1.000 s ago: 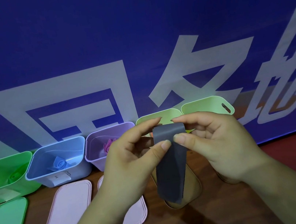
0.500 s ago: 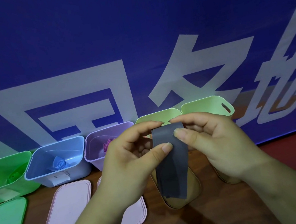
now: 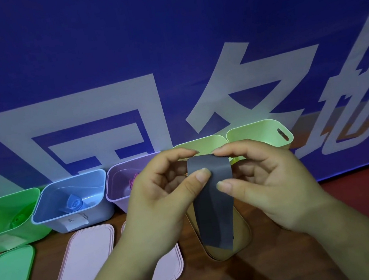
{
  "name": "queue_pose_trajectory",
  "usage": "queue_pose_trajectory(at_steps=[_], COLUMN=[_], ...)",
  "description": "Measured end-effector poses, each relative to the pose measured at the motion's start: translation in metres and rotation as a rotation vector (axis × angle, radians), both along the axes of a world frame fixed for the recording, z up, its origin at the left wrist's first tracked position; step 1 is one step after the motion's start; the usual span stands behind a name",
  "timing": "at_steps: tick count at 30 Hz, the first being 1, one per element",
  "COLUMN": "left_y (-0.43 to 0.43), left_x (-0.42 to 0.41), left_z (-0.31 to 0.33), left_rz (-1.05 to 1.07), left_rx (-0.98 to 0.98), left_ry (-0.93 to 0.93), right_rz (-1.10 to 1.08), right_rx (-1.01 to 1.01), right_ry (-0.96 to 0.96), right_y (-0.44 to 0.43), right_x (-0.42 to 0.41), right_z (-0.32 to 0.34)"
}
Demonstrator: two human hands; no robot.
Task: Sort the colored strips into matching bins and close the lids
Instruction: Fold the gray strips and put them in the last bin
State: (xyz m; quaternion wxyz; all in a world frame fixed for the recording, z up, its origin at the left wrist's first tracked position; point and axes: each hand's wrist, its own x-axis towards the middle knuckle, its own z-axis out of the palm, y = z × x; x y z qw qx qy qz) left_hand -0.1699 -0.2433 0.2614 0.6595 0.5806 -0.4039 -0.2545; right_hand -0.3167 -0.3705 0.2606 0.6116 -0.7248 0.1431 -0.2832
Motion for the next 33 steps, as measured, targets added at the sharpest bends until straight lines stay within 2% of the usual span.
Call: queue_pose_trajectory(at_steps=[11, 17, 26, 33], left_y=[0.003, 0.004, 0.003, 0.004], left_x=[0.003, 0.001, -0.002, -0.001], left_z=[0.002, 0.001, -0.001, -0.003], left_rz=[-0.085, -0.05, -0.016, -0.006], left_rx=[0.028, -0.002, -0.023, 0.004], left_ry=[-0.113, -0.219, -0.163, -0.099], right_rz=[-0.009, -0.025, -0.011, 0.026], right_rx=[0.059, 0.138, 0.167, 0.098], right_ry=[-0.048, -0.031, 0.008, 0.002], right_y=[-0.004, -0.004, 0.0, -0.002], right_x=[0.001, 0.003, 0.002, -0.001], right_z=[0.001, 0.002, 0.01, 0.0])
